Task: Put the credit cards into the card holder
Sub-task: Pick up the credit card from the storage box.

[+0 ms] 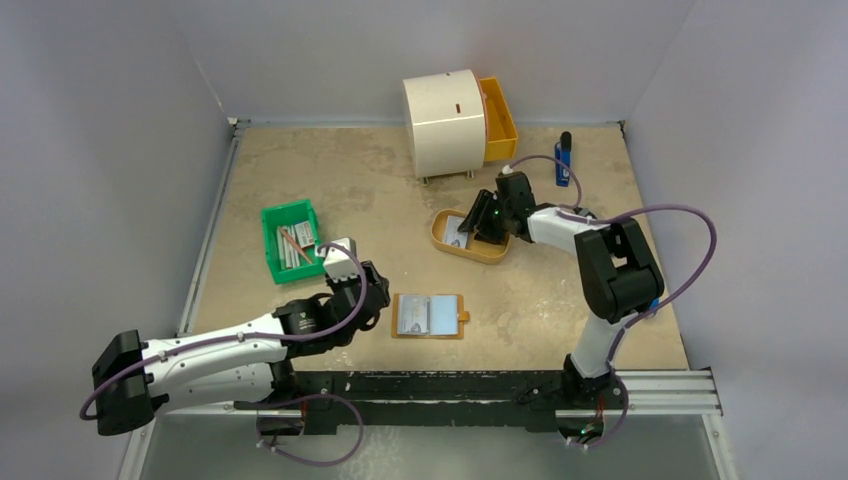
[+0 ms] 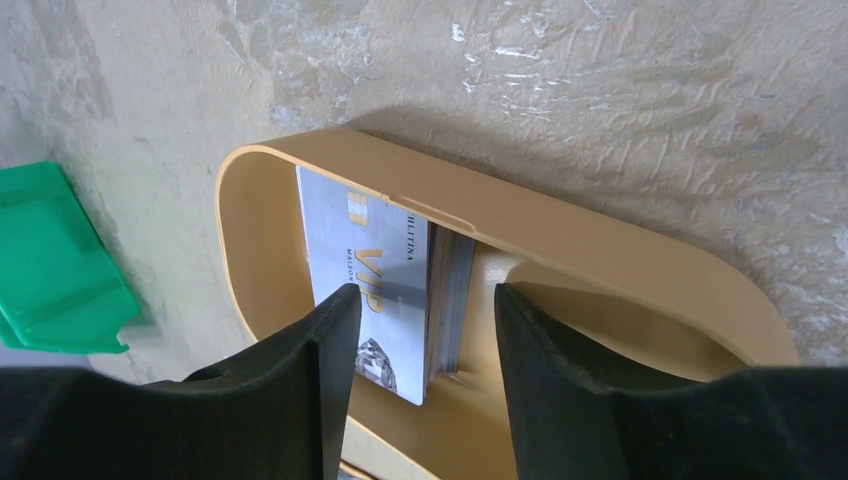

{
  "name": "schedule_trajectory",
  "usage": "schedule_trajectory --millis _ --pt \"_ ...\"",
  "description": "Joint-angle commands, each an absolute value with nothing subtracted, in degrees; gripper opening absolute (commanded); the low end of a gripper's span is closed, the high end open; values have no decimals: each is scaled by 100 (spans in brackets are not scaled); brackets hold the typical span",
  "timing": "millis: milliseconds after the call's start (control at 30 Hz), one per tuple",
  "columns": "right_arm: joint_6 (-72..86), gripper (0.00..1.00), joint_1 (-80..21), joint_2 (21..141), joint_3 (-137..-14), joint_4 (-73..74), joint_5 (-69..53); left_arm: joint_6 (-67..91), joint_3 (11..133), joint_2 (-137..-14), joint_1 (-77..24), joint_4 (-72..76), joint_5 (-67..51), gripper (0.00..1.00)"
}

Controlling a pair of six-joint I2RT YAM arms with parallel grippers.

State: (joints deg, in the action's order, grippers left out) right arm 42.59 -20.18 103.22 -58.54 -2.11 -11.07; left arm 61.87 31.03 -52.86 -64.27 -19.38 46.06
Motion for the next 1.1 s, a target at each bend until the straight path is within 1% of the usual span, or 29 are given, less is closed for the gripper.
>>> schedule_trajectory --millis 0,167,233,400,733,967,1067 --pt "4132 53 -2003 10406 -5994 -111 -1169 6143 3184 -5349 -6425 -1755 4693 46" --pt "4191 39 -1987 10326 -5827 -201 -1180 6152 3180 -5372 -6425 -1758 4701 46" --pt "4235 36 -1957 10274 -5758 -218 -1178 6152 3176 -5380 -6425 -1758 4702 45" --pt "4286 33 -1899 10145 -5587 -236 -1151 6160 3158 -5411 -6425 -1732 4711 45" --pt "4326 30 -1836 9926 -5397 -343 -1245 6170 3182 -5489 -6425 -1669 4667 45" --pt "4371 16 -1827 9809 -5388 -344 -1344 6196 3174 -5501 -6425 -1659 4658 45" --pt "4435 7 -1826 9704 -5405 -283 -1375 6196 3175 -5502 -6425 -1652 4658 45"
